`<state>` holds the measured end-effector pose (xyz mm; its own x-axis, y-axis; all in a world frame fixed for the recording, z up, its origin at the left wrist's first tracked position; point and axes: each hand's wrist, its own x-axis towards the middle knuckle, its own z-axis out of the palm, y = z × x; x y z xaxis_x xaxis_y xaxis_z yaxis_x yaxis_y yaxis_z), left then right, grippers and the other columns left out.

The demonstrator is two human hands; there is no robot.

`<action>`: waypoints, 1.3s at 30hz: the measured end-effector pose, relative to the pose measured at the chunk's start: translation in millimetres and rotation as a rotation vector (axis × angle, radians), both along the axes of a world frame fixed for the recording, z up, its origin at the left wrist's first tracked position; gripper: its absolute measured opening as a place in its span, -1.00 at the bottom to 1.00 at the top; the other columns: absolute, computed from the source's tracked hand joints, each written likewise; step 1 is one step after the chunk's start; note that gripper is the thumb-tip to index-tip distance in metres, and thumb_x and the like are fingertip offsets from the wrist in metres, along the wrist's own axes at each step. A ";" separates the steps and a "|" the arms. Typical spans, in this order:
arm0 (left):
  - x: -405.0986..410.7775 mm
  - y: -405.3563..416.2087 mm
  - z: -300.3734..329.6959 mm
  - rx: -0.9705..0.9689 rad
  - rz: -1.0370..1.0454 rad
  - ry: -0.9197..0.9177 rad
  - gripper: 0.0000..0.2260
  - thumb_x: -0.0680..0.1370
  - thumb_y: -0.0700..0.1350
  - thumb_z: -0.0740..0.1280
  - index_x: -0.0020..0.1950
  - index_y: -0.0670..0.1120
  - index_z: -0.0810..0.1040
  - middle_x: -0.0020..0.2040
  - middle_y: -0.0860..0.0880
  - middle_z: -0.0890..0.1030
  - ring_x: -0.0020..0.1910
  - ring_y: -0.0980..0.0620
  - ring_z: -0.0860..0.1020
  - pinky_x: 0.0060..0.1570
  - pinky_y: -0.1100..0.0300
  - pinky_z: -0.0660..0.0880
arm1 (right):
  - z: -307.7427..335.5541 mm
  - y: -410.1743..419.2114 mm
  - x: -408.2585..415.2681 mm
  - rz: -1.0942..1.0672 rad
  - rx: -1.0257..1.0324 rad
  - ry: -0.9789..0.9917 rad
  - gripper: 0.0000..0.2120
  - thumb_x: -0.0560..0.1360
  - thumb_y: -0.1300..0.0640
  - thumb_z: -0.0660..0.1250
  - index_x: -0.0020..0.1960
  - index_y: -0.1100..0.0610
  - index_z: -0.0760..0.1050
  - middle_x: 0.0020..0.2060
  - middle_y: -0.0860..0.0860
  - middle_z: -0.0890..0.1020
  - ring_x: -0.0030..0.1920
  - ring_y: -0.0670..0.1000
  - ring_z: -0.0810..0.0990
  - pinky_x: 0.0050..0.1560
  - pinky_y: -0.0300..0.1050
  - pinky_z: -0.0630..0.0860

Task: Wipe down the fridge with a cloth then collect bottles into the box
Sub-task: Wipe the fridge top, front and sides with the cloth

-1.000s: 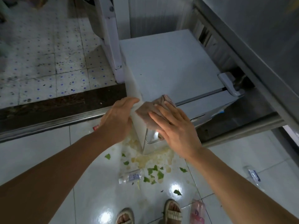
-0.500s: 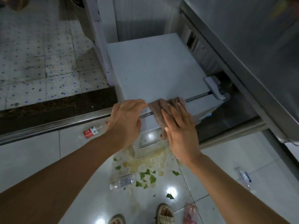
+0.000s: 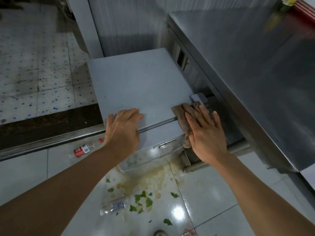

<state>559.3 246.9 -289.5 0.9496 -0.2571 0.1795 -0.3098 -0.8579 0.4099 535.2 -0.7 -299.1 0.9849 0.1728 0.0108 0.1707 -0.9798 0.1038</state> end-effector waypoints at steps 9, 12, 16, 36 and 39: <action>6.6 -4.9 3.5 0.080 0.017 0.032 -0.52 0.31 -0.38 0.26 0.21 -0.14 0.57 0.28 -0.10 0.54 0.26 -0.18 0.48 0.21 -0.22 0.27 | 10.9 7.6 48.9 0.008 0.075 0.040 -0.40 0.57 -0.13 -0.08 0.56 0.07 -0.01 0.55 0.10 0.01 0.53 0.22 -0.14 0.44 0.06 -0.28; 2.3 -6.3 7.8 0.114 0.036 0.091 -0.48 0.38 -0.38 0.28 0.32 -0.08 0.49 0.39 -0.04 0.43 0.37 -0.10 0.36 0.32 -0.14 0.16 | 12.1 12.5 37.1 -0.004 0.091 0.070 -0.32 0.56 -0.01 0.21 0.55 0.12 -0.02 0.54 0.14 0.02 0.53 0.25 -0.12 0.44 0.06 -0.25; -2.3 -7.6 14.0 0.147 0.059 0.154 -0.49 0.45 -0.30 0.26 0.40 -0.02 0.39 0.46 0.04 0.32 0.43 -0.03 0.26 0.35 -0.04 0.11 | 5.4 6.2 3.3 -0.009 0.124 0.096 -0.20 0.36 0.05 0.48 0.49 0.20 0.21 0.50 0.15 0.21 0.51 0.26 0.10 0.47 0.20 0.18; -0.6 -8.2 107.8 -1.075 0.319 0.764 -0.92 0.54 -0.29 0.28 -0.12 -0.19 0.55 -0.19 -0.17 0.62 -0.38 0.11 0.61 -0.40 0.32 0.55 | 107.6 101.1 -7.1 -0.015 1.148 0.186 -0.39 0.44 0.17 0.15 0.50 0.02 0.21 0.46 -0.06 0.28 0.47 -0.12 0.18 0.49 -0.08 0.16; 1.0 -0.5 109.9 -1.163 0.316 0.773 -0.85 0.55 -0.32 0.23 -0.12 -0.13 0.53 -0.17 -0.13 0.60 -0.27 0.04 0.60 -0.30 0.28 0.57 | 105.9 94.4 -9.1 -0.218 1.326 0.271 -0.28 0.48 0.38 0.23 0.52 -0.06 0.09 0.45 -0.08 0.23 0.37 -0.20 0.21 0.42 -0.15 0.17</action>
<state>560.3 246.4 -179.6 0.8929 -0.0886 -0.4414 0.4484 0.0870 0.8896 526.0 93.7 -193.3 0.9882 0.0269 -0.1507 -0.1337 -0.3272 -0.9354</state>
